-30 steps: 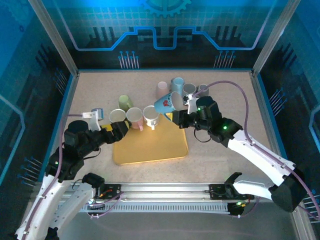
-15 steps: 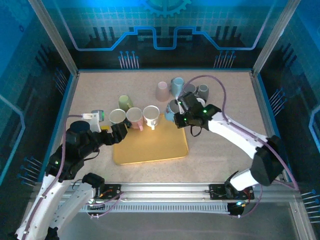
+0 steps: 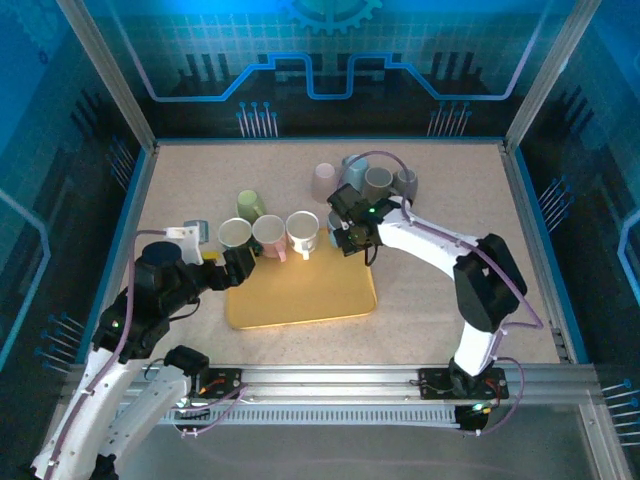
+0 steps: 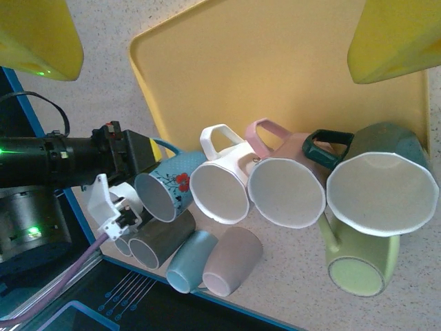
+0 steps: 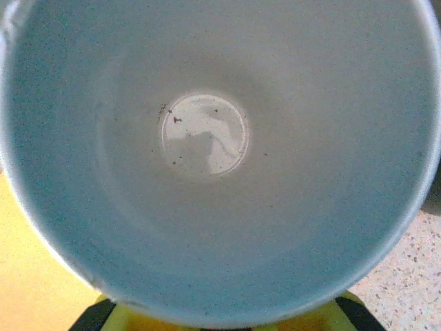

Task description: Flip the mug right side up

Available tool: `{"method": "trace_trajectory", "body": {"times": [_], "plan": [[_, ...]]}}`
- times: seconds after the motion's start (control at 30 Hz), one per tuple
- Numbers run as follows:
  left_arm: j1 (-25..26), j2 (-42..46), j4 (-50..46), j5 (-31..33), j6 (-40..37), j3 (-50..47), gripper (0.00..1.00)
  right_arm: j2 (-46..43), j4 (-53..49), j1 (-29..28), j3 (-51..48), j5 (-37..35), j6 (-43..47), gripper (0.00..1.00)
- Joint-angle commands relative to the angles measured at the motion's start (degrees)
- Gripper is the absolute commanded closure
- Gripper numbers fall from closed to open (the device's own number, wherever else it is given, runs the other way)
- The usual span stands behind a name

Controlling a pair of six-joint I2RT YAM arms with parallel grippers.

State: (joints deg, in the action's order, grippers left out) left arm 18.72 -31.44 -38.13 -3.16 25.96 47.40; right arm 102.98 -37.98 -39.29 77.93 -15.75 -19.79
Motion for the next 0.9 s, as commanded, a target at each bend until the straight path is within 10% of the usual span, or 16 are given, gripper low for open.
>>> {"method": "trace_trajectory", "body": {"times": [0.0,0.87], "plan": [[0.26,0.17,0.89,1.14,-0.64,-0.92,0.01,2.12,0.29,-0.99,3.61,-2.01,0.97,0.94],[-0.4,-1.6,-0.3,2.98,-0.71,-0.77,0.01,-8.32,3.69,-1.69,-3.58,0.58,0.26,0.33]]}}
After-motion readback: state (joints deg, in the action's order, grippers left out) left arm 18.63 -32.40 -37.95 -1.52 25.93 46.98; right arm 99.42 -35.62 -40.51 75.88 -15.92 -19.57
